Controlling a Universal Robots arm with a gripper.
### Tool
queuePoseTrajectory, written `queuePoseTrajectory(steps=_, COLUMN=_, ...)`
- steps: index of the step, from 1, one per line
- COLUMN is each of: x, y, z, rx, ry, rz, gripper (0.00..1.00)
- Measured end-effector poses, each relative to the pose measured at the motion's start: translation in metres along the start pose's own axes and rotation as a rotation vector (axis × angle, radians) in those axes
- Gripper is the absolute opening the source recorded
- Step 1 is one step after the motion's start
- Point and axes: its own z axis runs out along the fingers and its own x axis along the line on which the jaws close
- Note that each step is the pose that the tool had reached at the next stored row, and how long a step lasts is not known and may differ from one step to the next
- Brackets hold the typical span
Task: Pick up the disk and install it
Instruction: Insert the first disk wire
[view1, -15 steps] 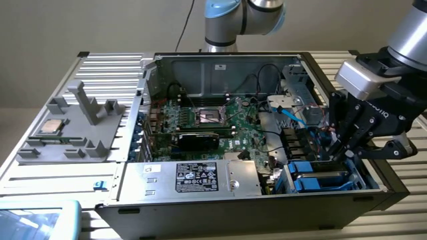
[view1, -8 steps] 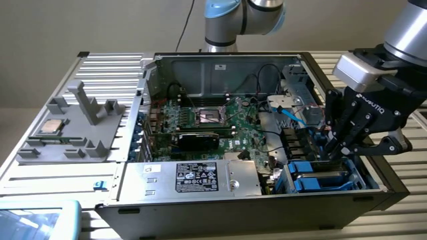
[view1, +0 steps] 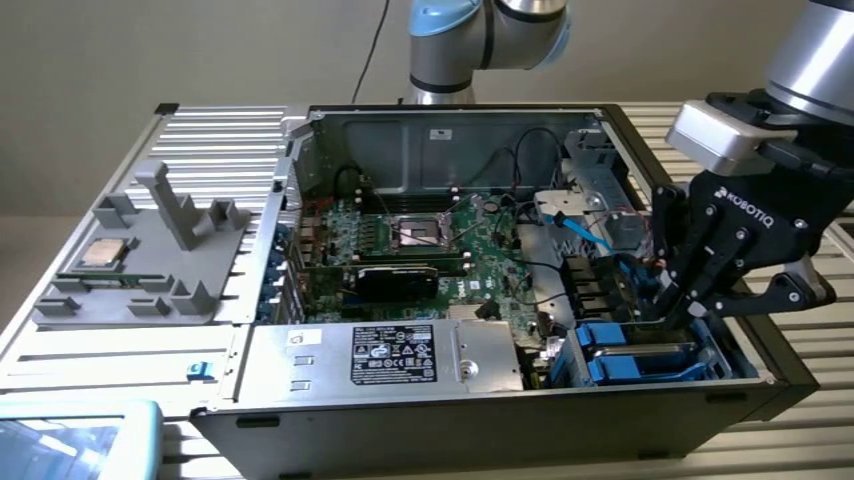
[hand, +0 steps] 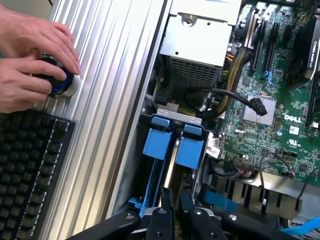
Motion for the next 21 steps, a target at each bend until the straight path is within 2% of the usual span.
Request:
queuePoseTrajectory(steps=2, x=-0.0006, y=-0.0002, z=-0.0002, rx=-0.0073, ry=0.0178, rz=0.002, gripper=0.16)
queuePoseTrajectory(steps=4, x=-0.0013, y=-0.0002, z=-0.0003, rx=-0.0130, ry=0.0311, rz=0.004, gripper=0.16)
queuePoseTrajectory(steps=7, x=-0.0028, y=-0.0006, z=-0.0005, rx=-0.0174, ry=0.0412, rz=0.005, gripper=0.16)
queuePoseTrajectory(steps=11, x=-0.0049, y=-0.0011, z=-0.0008, rx=-0.0265, ry=0.0534, rz=0.006, gripper=0.16)
queuePoseTrajectory(steps=13, x=-0.0056, y=-0.0012, z=-0.0010, rx=-0.0277, ry=0.0559, rz=0.006, gripper=0.16)
queuePoseTrajectory(steps=21, x=-0.0056, y=-0.0013, z=-0.0009, rx=-0.0278, ry=0.0559, rz=0.006, gripper=0.16)
